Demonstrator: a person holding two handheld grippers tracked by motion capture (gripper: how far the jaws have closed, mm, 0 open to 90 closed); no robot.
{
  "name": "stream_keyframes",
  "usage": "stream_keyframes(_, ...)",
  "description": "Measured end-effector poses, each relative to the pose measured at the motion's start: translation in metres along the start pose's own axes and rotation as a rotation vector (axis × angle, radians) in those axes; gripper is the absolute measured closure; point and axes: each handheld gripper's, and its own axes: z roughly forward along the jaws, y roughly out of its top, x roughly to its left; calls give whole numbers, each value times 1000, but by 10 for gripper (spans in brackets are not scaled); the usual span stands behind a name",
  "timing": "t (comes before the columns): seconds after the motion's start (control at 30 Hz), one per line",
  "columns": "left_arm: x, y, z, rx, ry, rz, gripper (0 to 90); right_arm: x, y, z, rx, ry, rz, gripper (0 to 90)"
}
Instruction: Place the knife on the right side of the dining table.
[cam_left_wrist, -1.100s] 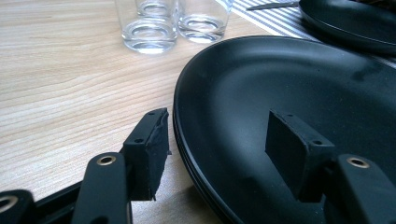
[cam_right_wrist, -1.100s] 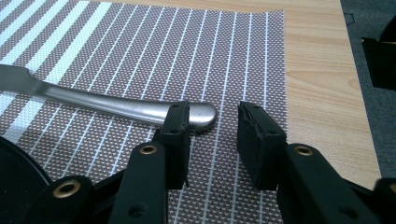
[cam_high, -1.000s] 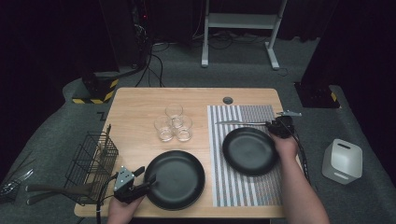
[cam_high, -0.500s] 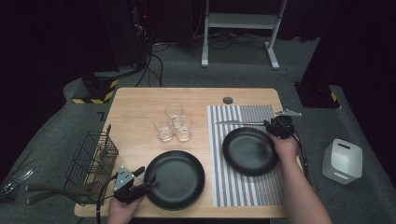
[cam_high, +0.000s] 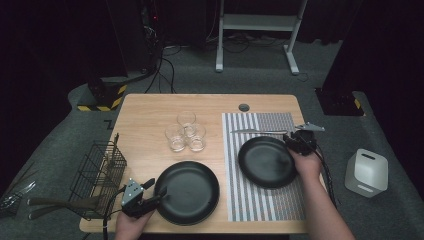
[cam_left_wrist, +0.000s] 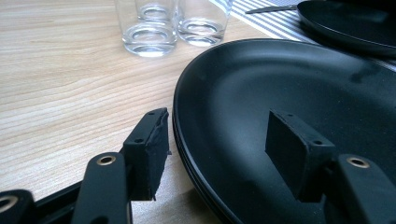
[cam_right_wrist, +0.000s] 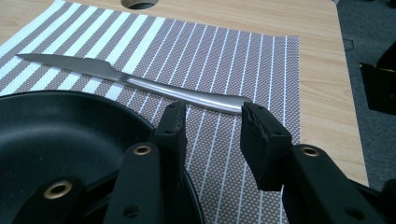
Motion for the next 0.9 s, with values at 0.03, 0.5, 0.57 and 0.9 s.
stream_keyframes(0.03, 0, 0, 0, 0, 1, 0, 396, 0, -1, -1, 1, 2, 3, 611)
stream_keyframes(0.5, -1, 0, 0, -6, 10, 2, 396, 7, -16, -27, -48, -12, 6, 584)
stream_keyframes(0.57, -1, 0, 0, -6, 10, 3, 396, 9, -19, -30, -44, -7, -5, 584)
stream_keyframes(0.9, -1, 0, 0, -2, 11, 4, 396, 17, -33, -52, -47, -10, -20, 576)
